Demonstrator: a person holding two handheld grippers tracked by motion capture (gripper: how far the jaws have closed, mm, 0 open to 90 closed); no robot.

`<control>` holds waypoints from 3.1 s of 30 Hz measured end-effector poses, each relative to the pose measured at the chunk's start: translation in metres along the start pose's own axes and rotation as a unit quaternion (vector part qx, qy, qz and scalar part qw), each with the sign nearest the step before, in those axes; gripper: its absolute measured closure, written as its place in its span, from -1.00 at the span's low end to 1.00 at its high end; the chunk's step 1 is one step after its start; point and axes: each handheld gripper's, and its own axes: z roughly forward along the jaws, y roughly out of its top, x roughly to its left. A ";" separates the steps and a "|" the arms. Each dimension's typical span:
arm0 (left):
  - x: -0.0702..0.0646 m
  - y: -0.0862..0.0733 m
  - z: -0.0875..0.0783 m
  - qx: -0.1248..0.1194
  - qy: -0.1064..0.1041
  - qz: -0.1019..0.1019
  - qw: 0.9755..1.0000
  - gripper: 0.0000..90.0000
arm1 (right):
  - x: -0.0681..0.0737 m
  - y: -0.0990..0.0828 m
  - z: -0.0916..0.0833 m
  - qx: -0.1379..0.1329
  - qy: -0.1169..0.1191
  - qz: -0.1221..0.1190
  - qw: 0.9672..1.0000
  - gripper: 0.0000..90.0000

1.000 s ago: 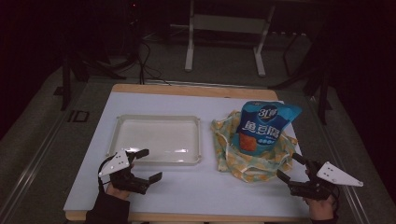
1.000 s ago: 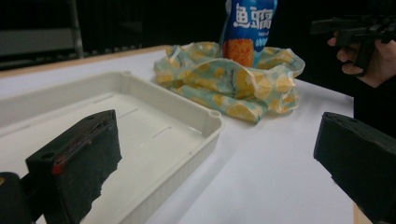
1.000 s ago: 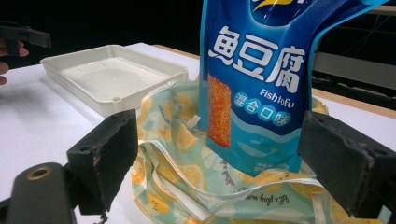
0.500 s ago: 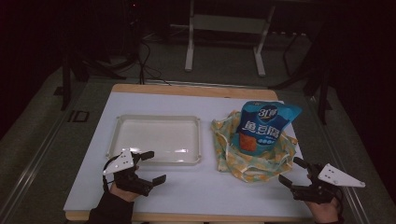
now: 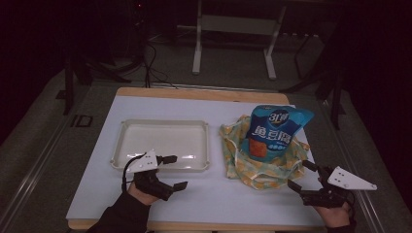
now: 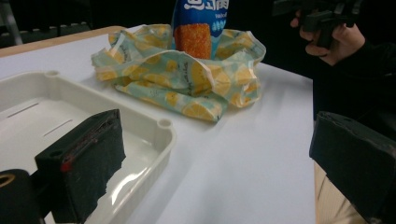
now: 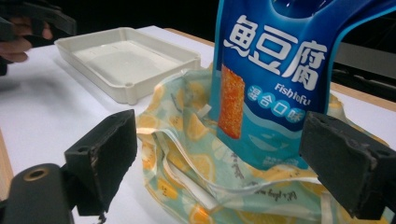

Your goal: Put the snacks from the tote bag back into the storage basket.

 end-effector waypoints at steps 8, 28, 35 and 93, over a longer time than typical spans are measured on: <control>-0.003 0.018 0.025 0.030 -0.009 0.016 0.999 -0.92 | -0.004 0.002 0.005 0.004 -0.004 0.003 1.000 -0.74; 0.002 0.062 0.085 0.004 -0.040 0.021 0.999 -0.91 | -0.024 0.021 0.010 0.008 -0.035 0.003 0.999 -0.73; 0.008 0.079 0.106 0.009 -0.047 0.020 0.999 -0.90 | -0.032 0.028 0.013 0.010 -0.047 0.005 0.999 -0.73; 0.024 0.130 0.226 0.040 0.010 0.042 0.998 0.50 | -0.055 0.047 0.082 0.055 -0.093 0.031 0.994 0.47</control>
